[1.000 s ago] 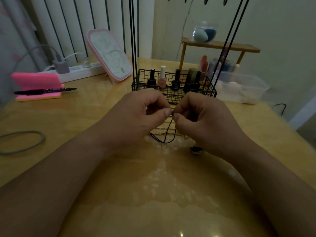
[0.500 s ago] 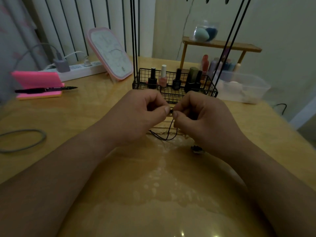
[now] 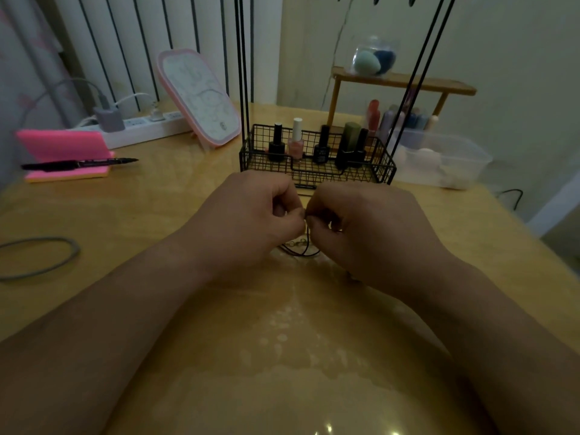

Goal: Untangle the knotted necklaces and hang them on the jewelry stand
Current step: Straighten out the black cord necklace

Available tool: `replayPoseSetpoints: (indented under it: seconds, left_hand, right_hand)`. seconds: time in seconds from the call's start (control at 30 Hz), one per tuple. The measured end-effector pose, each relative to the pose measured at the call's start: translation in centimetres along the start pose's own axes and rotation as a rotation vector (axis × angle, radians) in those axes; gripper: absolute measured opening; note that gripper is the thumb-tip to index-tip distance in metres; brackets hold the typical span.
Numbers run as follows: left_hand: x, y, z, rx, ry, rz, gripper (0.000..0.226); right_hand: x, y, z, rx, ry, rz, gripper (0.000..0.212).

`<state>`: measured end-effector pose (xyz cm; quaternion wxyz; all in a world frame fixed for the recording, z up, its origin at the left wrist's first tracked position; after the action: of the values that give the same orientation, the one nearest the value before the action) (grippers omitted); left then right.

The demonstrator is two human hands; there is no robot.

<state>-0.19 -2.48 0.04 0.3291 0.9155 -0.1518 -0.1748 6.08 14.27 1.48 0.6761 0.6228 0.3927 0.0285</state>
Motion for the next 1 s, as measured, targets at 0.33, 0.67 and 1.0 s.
replayPoseSetpoints:
  seconds: [0.33,0.67,1.0]
  left_hand:
    - [-0.2,0.1,-0.2,0.058,0.042,0.066,0.01]
    - [-0.4,0.4,-0.3,0.262,0.116,0.081,0.01]
    - [-0.4,0.2,0.2,0.066,0.101,0.058,0.012]
  right_hand:
    - [0.3,-0.6,-0.5,-0.274,-0.112,-0.129,0.009]
    - [0.3,-1.3,-0.5,-0.673,-0.309,-0.275,0.008]
    - [-0.1,-0.8,-0.1,-0.099,-0.006,-0.06,0.012]
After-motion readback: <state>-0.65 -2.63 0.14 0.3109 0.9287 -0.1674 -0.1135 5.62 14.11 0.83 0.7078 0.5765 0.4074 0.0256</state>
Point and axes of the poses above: each hand's wrist, its own x-axis away from the middle knuckle, its own y-axis out of the back of the hand, z = x × y, the point moved 2 cm from there along -x, towards the middle knuckle, and after that the axes turned 15 degrees about y, right-handed, at the moved point
